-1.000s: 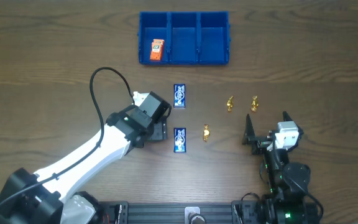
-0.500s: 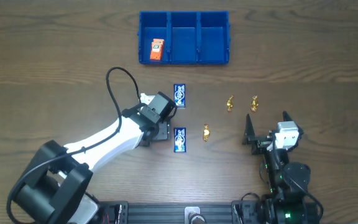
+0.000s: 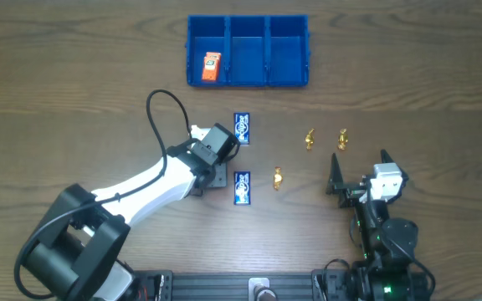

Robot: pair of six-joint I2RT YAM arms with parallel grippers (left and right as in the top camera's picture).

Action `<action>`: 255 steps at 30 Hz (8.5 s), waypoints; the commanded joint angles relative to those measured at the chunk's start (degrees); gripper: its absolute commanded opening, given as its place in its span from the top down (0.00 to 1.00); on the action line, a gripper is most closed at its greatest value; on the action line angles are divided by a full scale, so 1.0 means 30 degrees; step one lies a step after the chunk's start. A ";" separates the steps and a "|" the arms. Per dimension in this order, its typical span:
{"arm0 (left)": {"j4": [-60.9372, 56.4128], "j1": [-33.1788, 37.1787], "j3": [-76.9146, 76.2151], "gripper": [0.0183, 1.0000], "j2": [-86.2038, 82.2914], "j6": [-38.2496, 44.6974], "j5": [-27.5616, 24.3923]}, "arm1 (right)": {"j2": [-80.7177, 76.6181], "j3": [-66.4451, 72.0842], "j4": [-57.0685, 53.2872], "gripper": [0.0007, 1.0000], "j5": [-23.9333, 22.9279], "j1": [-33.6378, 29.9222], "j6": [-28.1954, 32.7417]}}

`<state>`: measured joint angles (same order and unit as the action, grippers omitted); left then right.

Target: Sort Candies Into Trays

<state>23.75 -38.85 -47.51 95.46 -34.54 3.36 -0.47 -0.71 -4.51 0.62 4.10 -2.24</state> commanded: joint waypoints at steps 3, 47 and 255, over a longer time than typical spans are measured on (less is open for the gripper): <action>0.0707 -0.0073 -0.1180 0.66 0.0452 -0.0044 0.0466 | 0.0102 0.0087 -0.0073 0.00 -0.0036 0.0109 0.0270; 0.4000 0.7322 -1.9824 0.22 0.5421 0.5989 0.0029 | 0.0102 0.0087 -0.0073 0.00 -0.0036 0.0109 0.0277; -0.6470 1.2196 1.5737 0.00 -3.1270 0.9238 -0.2113 | -4.0617 -2.8982 -1.2852 0.23 -0.1734 1.0652 -1.1205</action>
<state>1.93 -2.39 -1.17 1.93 -6.61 -3.09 -120.38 -87.61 -43.38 -4.56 35.59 -34.00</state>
